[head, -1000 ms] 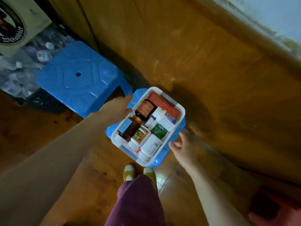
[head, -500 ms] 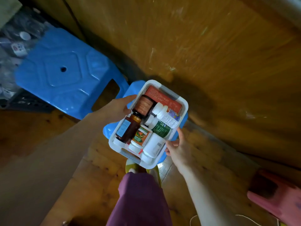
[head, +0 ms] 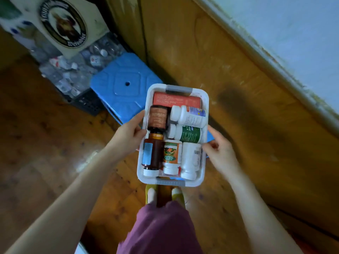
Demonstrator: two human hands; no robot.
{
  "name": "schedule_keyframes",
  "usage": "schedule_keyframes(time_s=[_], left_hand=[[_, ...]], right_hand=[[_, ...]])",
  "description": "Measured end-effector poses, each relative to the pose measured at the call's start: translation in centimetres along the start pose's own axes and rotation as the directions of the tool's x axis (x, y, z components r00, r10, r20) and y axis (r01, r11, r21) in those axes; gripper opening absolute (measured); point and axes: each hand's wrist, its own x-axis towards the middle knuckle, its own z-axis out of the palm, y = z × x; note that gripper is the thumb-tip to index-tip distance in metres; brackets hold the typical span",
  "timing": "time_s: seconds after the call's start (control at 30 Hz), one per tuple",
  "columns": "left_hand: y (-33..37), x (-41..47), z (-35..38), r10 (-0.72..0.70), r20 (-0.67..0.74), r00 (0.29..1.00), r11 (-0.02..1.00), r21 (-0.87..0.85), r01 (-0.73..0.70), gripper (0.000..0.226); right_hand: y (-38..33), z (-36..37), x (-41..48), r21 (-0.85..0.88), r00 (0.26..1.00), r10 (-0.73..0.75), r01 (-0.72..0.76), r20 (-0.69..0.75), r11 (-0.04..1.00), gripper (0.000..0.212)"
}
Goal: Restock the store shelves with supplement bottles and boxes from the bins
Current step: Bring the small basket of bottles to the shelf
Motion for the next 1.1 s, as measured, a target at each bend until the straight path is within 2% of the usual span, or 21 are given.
schedule_keyframes(time_s=[0.17,0.33,0.5,0.6,0.73,0.87,0.9,0.93,0.97,1.1], left_hand=[[2.4,-7.6,-2.3,-0.077,-0.230,0.970,0.990,-0.134,0.047,0.050],[6.1,-16.7,-1.5,-0.142,-0.485,0.863,0.961,-0.275,0.004,0.049],[8.5,-25.3,2.8,-0.369,-0.671,0.643,0.873,-0.487,-0.006,0.048],[9.3,-30.6,5.2,-0.468,-0.711,0.525,0.829,-0.559,-0.018,0.047],[9.6,-37.7,8.5,-0.576,-0.746,0.333,0.785,-0.619,-0.026,0.044],[9.5,-44.8,13.2,-0.650,-0.745,0.150,0.749,-0.661,-0.039,0.037],[9.5,-47.3,15.1,-0.669,-0.739,0.078,0.738,-0.673,-0.044,0.036],[9.5,-49.0,16.6,-0.682,-0.730,0.030,0.729,-0.683,-0.048,0.034],[9.5,-49.8,17.5,-0.698,-0.716,0.013,0.715,-0.698,-0.046,0.034],[10.1,-57.0,24.8,-0.748,-0.646,-0.151,0.662,-0.744,-0.094,0.033]], right_hand=[[-6.4,-2.9,-2.6,-0.053,0.964,-0.197,0.210,0.180,0.976,0.054],[-11.3,-5.7,-5.8,-0.034,0.869,-0.322,0.360,0.376,0.932,0.053],[-15.2,-6.9,-10.2,-0.020,0.694,-0.423,0.532,0.583,0.846,0.050],[-16.3,-6.4,-13.8,0.011,0.575,-0.423,0.584,0.700,0.811,0.046],[-16.3,-4.7,-19.1,0.051,0.385,-0.402,0.666,0.831,0.744,0.043],[-14.9,-2.2,-25.1,0.087,0.197,-0.345,0.748,0.918,0.658,0.043],[-14.0,-1.4,-27.4,0.101,0.131,-0.315,0.776,0.940,0.623,0.043],[-13.4,-0.8,-29.0,0.107,0.092,-0.293,0.794,0.952,0.598,0.042],[-13.1,-0.6,-30.0,0.105,0.078,-0.279,0.804,0.957,0.585,0.041],[-8.8,0.7,-37.7,0.156,-0.076,-0.173,0.843,0.982,0.516,0.039]])
